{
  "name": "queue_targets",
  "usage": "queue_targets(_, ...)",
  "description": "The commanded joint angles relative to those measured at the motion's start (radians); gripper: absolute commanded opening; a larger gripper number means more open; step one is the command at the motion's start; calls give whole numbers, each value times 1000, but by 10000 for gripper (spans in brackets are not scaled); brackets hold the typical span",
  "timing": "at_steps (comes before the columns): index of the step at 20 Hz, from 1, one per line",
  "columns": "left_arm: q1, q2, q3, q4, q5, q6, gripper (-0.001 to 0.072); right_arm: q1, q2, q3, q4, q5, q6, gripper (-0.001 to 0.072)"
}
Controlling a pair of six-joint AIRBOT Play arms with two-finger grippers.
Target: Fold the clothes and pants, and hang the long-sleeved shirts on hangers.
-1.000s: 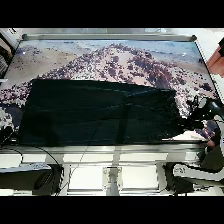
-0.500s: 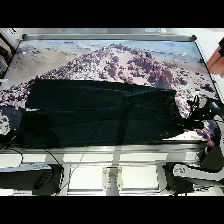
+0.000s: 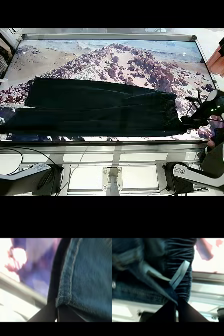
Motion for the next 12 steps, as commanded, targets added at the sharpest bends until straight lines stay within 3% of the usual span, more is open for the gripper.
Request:
queue_targets(1,32,132,10,-133,187,18,29,-6,111,100,52,120,-108,26)
queue_targets(7,31,164,12,-398,210,14,29,-177,301,236,107,98,-100,26)
queue_targets(12,31,166,12,-528,209,14,29,-187,417,238,113,70,-52,26)
